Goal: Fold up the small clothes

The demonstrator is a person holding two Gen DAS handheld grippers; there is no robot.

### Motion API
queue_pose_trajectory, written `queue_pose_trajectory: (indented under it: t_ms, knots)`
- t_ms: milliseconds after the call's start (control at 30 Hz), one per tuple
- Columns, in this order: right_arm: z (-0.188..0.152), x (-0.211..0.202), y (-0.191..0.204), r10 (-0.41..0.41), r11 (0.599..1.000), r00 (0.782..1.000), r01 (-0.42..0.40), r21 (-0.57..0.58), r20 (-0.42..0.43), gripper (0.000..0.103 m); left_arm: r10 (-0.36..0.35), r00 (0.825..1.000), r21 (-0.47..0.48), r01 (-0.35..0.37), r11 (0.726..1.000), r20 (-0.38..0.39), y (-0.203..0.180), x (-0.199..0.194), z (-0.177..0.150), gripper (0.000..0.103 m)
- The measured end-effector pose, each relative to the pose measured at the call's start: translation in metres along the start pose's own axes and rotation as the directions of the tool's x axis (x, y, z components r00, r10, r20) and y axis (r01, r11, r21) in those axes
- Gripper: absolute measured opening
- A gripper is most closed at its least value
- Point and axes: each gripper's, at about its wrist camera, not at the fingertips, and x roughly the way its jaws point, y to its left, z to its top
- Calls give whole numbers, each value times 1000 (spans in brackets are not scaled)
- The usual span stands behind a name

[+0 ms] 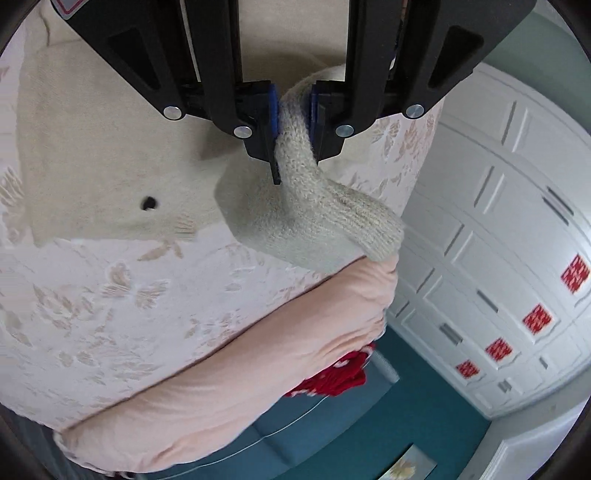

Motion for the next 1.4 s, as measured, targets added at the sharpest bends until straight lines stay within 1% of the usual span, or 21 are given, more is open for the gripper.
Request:
queue_pose_trajectory:
  t_ms: [67,133,167,200,300,400,467,500,567,633,667,733,800,867,900,967,1033,1133,1233,1367,1400]
  knots:
    - [-19,3,-57,-90,990,995,94,102,-44,12,5,1000,1,-5,1000,-19,11,7,1,21]
    - [-46,19,-106,-211,958,959,241,156,-186,9,17,1000,63,-18,998,2,12,10,0,20]
    - [-56,18,-121,-166,959,967,204,197,-193,7,32,999,109,-34,993,19,7,13,-2,20]
    - [-59,10,-128,-115,961,982,148,232,-151,9,48,998,150,-53,987,37,3,13,-5,20]
    - [-52,-7,-128,-125,952,988,146,268,-94,22,49,996,202,-62,977,69,4,12,-8,20]
    - [-43,1,-122,-149,959,983,171,228,-111,24,43,992,320,-80,944,121,4,12,-18,20]
    - [-42,18,-119,-206,958,961,236,160,-184,9,30,988,366,-85,927,152,4,10,-25,20]
    - [-42,14,-115,-209,960,966,233,157,-153,7,21,988,359,-76,930,155,5,10,-25,20]
    - [-38,-18,-107,-146,972,989,142,186,11,7,4,987,359,-62,931,161,8,8,-27,20]
    - [-41,-43,-111,-158,969,982,135,209,100,6,0,985,370,-64,927,171,10,5,-30,20]
    - [-47,-47,-118,-212,958,971,185,221,110,5,1,984,373,-67,925,176,10,5,-31,20]
    - [-64,-33,-147,-322,915,947,312,255,-1,0,5,983,380,-75,922,182,9,5,-32,20]
    - [-77,-38,-160,-284,922,959,270,278,8,0,3,983,380,-73,922,183,8,6,-32,20]
    - [-74,-54,-145,-344,909,938,322,265,40,0,-8,983,379,-62,924,182,10,5,-32,20]
    - [-72,-64,-133,-356,912,931,326,250,82,7,-15,983,379,-56,924,183,11,5,-32,20]
    - [-64,-66,-98,-319,942,939,299,155,125,7,-21,982,380,-52,923,187,12,5,-34,20]
    - [-56,-41,-55,-244,970,968,244,17,56,10,-21,982,381,-53,923,188,13,5,-34,20]
    - [-60,28,19,-151,971,982,126,-205,-110,10,-30,982,380,-45,924,189,14,5,-34,20]
    - [-83,107,84,-133,929,958,32,-369,-254,10,-44,981,377,-30,926,188,16,4,-34,20]
    - [-121,203,141,-170,876,895,-54,-478,-412,5,-64,979,380,-14,925,192,18,3,-34,20]
    - [-127,223,153,-192,861,887,-53,-506,-420,4,-67,979,383,-13,924,195,17,3,-35,20]
